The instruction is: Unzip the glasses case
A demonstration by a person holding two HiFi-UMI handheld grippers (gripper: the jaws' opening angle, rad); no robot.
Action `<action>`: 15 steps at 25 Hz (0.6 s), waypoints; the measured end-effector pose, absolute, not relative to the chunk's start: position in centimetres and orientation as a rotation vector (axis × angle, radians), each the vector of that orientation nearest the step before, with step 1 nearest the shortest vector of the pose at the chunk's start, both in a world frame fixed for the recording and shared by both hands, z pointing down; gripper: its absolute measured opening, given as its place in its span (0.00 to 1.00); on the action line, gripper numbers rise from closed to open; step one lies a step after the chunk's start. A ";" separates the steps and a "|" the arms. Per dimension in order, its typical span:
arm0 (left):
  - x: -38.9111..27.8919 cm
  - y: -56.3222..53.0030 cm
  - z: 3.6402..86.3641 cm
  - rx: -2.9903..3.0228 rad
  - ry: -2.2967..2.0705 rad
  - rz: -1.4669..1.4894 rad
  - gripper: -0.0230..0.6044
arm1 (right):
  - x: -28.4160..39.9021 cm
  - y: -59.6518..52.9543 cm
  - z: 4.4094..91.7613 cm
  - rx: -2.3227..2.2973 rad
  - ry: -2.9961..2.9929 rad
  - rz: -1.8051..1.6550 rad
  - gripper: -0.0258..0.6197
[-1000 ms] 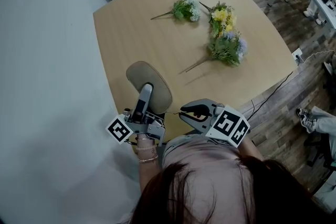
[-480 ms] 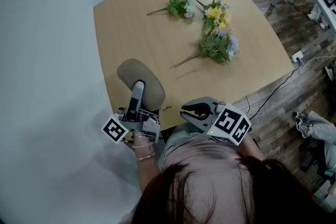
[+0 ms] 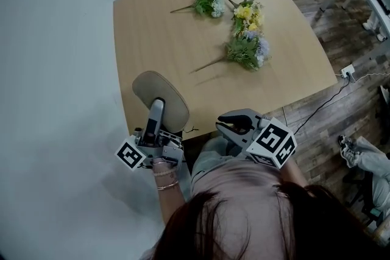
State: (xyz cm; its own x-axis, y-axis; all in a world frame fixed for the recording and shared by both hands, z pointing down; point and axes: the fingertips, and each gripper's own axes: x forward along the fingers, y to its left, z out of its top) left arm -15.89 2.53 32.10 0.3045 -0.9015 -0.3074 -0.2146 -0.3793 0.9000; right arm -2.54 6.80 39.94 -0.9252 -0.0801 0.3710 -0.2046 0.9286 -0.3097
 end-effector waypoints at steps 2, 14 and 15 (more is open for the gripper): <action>-14.9 3.3 31.8 1.802 -0.986 -1.118 0.49 | -1.5 6.7 39.4 0.227 -2.756 0.516 0.12; -9.0 6.4 29.1 1.896 -0.908 -1.142 0.49 | 4.9 5.7 35.9 0.382 -2.825 0.517 0.07; -8.5 6.7 28.7 1.907 -0.900 -1.144 0.49 | 5.5 5.7 35.5 0.395 -2.834 0.511 0.06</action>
State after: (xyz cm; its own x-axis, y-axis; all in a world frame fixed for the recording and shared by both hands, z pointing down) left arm -8.47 6.66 28.73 0.3602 -0.8405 -0.4047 -0.1954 -0.4922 0.8483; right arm 5.48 5.70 35.54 -0.9362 -0.2206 0.2738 -0.3023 0.9025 -0.3068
